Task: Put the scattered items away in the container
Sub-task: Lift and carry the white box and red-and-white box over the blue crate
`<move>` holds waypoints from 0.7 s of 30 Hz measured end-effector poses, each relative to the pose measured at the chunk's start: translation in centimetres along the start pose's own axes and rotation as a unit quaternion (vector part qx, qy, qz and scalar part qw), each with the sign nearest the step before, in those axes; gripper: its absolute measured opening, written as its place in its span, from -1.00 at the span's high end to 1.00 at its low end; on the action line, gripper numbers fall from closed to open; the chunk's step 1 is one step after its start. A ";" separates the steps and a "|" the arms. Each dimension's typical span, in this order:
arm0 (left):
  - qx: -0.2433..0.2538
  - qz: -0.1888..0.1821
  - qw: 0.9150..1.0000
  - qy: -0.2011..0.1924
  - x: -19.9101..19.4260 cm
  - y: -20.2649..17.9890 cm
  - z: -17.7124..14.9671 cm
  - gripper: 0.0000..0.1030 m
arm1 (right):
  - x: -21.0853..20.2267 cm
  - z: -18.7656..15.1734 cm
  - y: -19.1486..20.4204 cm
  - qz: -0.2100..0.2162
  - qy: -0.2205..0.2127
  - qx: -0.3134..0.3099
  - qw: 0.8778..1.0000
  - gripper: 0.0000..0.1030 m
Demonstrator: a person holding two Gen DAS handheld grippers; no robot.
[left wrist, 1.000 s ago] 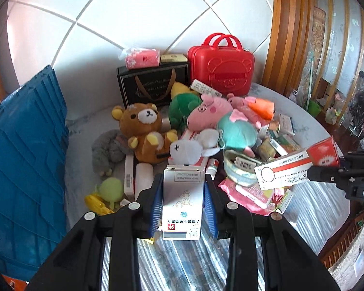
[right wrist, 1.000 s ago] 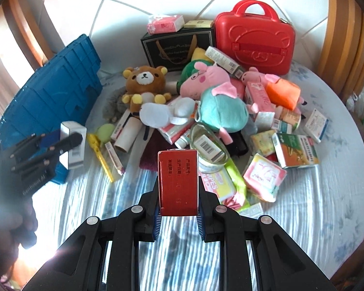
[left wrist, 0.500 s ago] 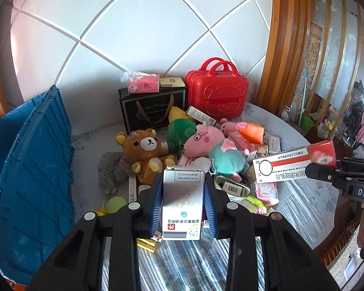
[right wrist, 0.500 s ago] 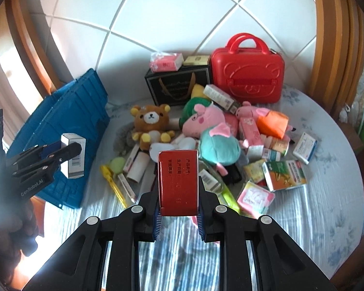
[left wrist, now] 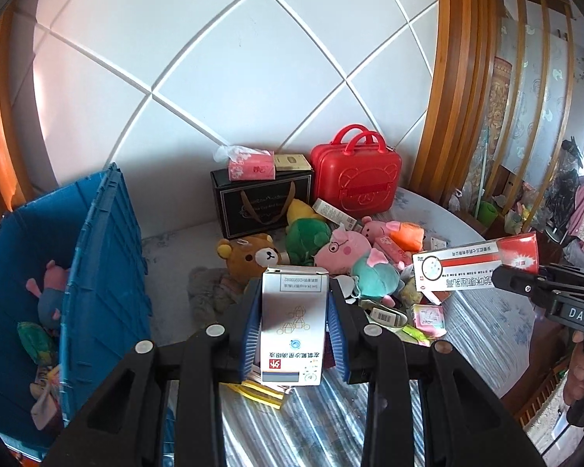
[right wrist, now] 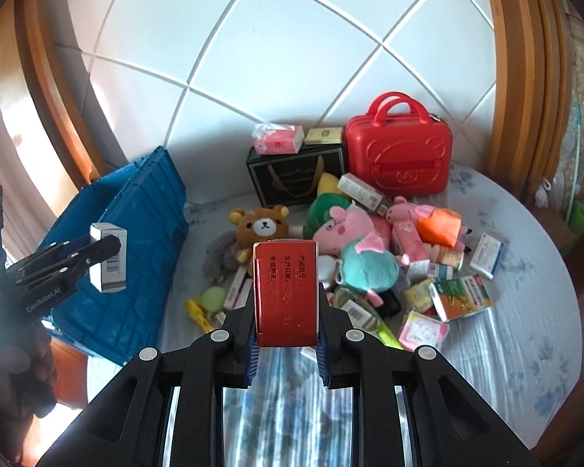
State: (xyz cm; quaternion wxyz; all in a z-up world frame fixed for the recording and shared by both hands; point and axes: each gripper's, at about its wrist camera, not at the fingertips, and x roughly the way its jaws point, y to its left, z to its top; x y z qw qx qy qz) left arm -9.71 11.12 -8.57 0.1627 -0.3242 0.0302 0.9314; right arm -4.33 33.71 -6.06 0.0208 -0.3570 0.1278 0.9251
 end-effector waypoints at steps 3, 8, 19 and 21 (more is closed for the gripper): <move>-0.003 0.000 1.000 -0.006 -1.3 1.5 0.2 0.39 | -0.2 0.1 1.9 0.001 -0.005 -0.003 1.000 0.56; -0.007 0.002 1.000 -0.016 -3.2 4.1 0.2 0.39 | -1.0 0.2 4.9 0.003 -0.015 -0.008 1.000 0.56; -0.019 0.017 0.998 -0.049 -7.7 9.9 -0.5 0.39 | -1.3 0.3 11.3 0.010 -0.029 -0.023 0.999 0.56; -0.025 0.019 0.998 -0.053 -8.3 10.9 -0.7 0.39 | -1.3 0.3 12.4 0.011 -0.033 -0.030 0.999 0.56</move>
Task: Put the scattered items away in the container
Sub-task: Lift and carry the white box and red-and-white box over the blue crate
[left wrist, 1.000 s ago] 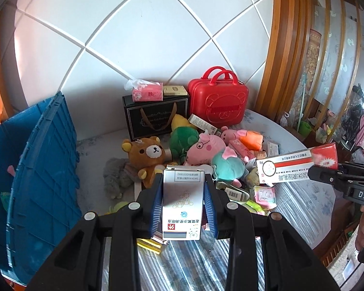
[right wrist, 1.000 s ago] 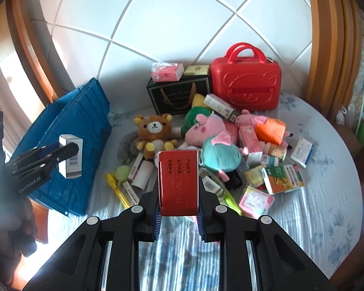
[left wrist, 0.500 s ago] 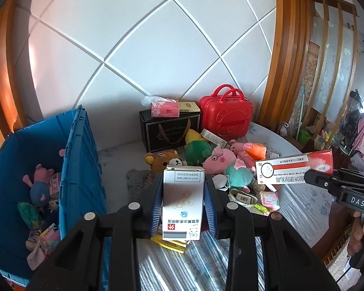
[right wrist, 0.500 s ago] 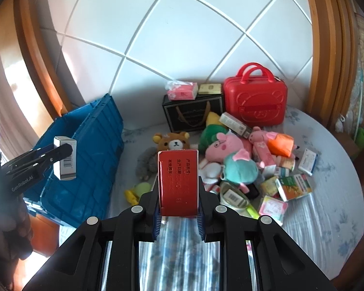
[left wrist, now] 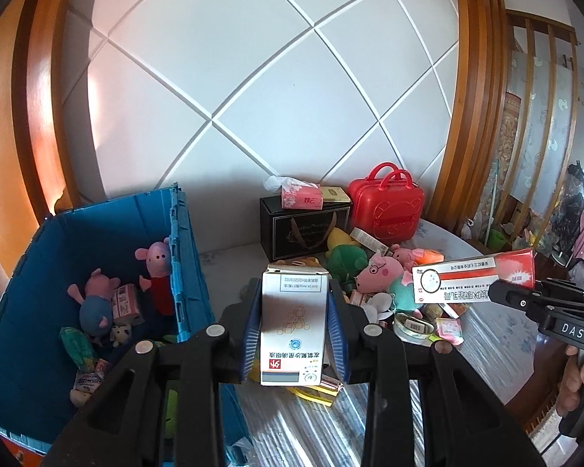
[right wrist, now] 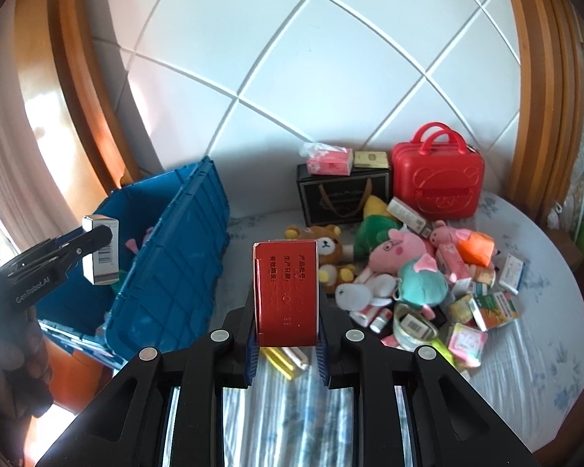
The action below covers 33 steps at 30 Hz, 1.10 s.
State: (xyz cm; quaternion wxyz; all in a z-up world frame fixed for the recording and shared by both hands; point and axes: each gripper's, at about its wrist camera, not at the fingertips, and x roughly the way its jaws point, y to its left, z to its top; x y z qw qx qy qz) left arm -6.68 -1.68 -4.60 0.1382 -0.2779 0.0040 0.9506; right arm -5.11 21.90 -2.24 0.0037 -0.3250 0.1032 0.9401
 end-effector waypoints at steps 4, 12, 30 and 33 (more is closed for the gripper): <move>-0.012 0.006 1.000 -0.006 -0.9 2.1 -0.3 0.39 | 0.0 0.0 2.4 0.006 -0.001 -0.015 1.000 0.56; -0.035 0.024 0.999 -0.010 -2.0 6.1 -1.1 0.39 | 0.6 0.1 6.2 0.013 0.008 -0.034 0.999 0.56; -0.077 0.055 0.995 -0.015 -3.5 15.5 -3.2 0.39 | 3.1 1.7 15.1 0.036 0.012 -0.088 0.995 0.56; -0.082 0.061 0.995 -0.015 -3.7 17.2 -3.6 0.39 | 3.8 2.1 17.1 0.044 0.011 -0.098 0.994 0.56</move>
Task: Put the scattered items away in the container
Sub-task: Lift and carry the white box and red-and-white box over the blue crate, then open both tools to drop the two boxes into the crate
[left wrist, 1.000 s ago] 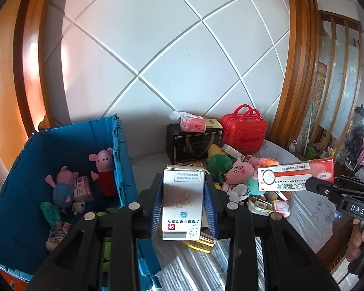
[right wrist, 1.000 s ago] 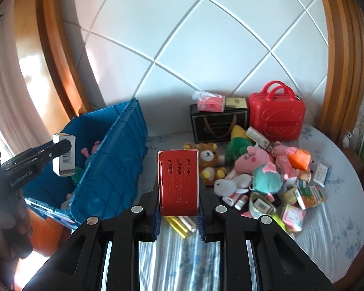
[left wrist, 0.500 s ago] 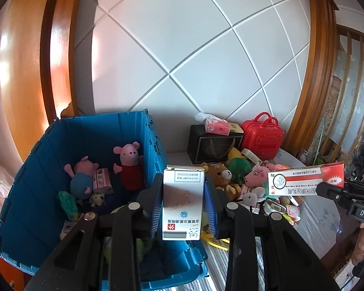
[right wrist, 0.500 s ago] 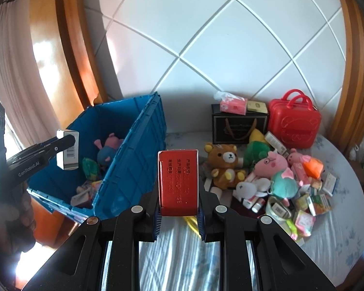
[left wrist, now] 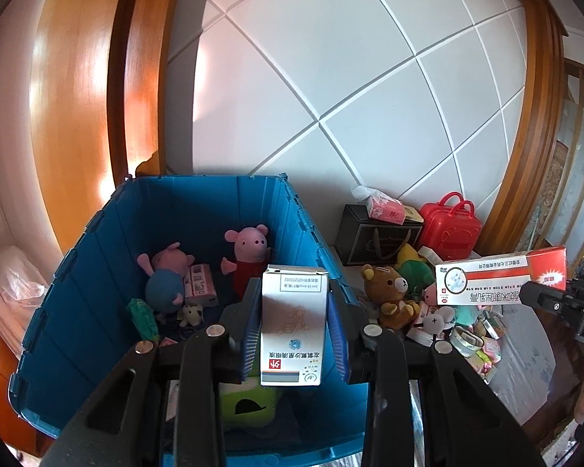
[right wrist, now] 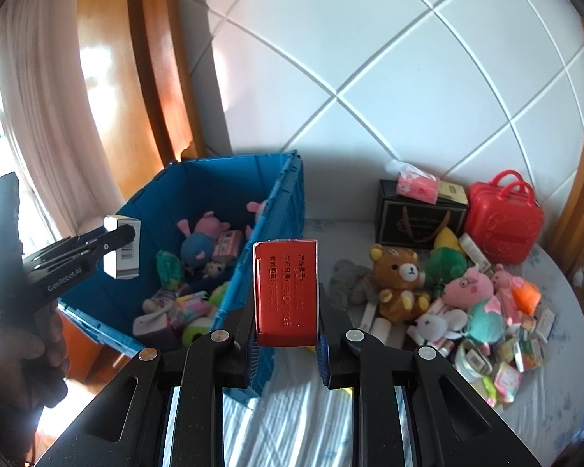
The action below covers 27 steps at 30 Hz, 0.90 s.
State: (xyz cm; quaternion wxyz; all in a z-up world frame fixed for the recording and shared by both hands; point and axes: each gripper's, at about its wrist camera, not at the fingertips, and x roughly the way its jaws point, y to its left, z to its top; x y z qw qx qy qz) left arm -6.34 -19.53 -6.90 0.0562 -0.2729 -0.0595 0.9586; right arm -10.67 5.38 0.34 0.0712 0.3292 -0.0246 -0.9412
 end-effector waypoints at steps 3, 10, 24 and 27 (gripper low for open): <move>-0.006 0.005 1.000 0.002 0.1 1.6 -0.1 0.39 | 0.7 0.7 1.9 0.009 -0.001 -0.012 1.000 0.56; -0.016 0.016 1.000 -0.001 -0.1 5.3 -0.1 0.39 | 2.5 2.1 6.3 0.031 -0.006 -0.034 0.999 0.56; -0.036 0.046 0.998 0.002 0.5 12.2 0.2 0.39 | 6.7 4.5 13.3 0.064 0.001 -0.055 0.996 0.56; -0.039 0.050 0.998 0.004 1.0 13.4 0.5 0.39 | 7.5 5.1 14.4 0.068 0.002 -0.060 0.996 0.56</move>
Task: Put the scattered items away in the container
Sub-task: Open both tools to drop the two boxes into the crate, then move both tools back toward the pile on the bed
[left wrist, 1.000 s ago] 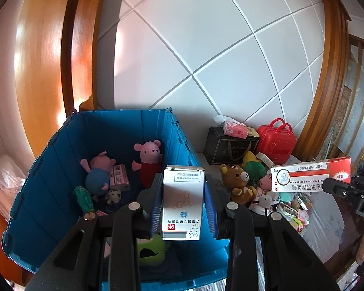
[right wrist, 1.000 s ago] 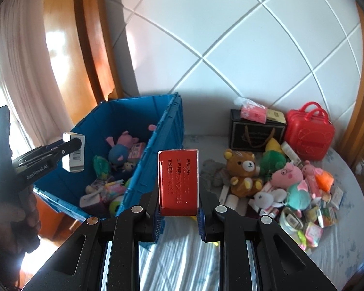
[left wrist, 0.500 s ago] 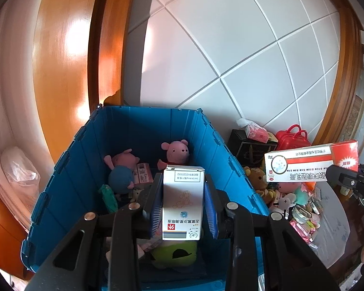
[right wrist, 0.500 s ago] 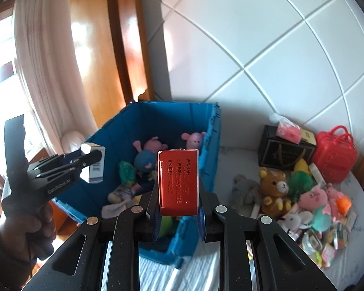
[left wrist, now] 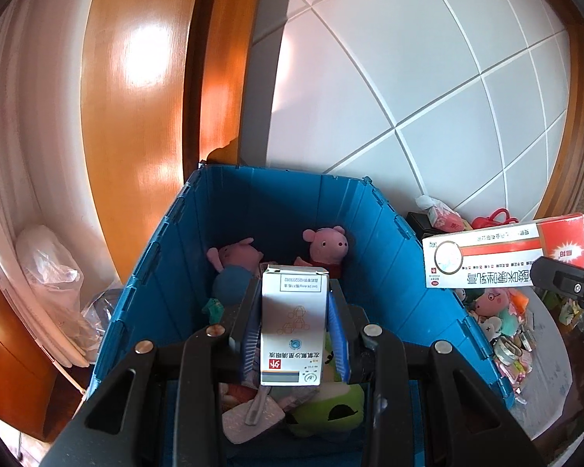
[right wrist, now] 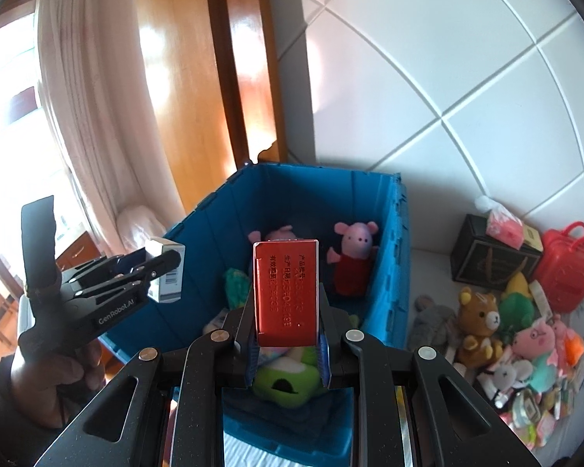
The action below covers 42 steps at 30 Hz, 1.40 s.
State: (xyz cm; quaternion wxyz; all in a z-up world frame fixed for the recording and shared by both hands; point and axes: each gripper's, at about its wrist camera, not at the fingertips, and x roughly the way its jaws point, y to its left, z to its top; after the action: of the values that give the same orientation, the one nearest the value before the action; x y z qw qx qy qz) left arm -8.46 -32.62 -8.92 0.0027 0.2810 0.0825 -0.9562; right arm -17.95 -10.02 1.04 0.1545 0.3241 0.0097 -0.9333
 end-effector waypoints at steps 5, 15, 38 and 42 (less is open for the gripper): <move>-0.002 0.003 1.000 -0.001 0.9 1.2 0.9 0.39 | 1.5 0.9 1.2 0.002 0.003 -0.007 1.000 0.56; -0.011 -0.001 1.000 -0.007 2.0 2.2 2.6 0.34 | 3.9 3.6 2.6 -0.012 -0.002 -0.028 1.000 0.15; -0.026 0.005 1.000 -0.001 1.0 0.9 1.4 -1.00 | 1.3 0.3 0.1 -0.015 -0.004 0.009 1.000 -0.69; -0.015 0.011 1.000 0.002 0.5 -0.6 1.0 -1.00 | 0.3 -0.4 -0.6 -0.017 -0.005 0.012 1.000 -0.69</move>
State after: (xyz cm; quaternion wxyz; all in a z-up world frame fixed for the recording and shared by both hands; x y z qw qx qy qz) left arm -9.43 -32.12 -8.26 0.0171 0.2832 0.0943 -0.9543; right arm -18.14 -9.54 0.50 0.1347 0.3208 0.0037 -0.9375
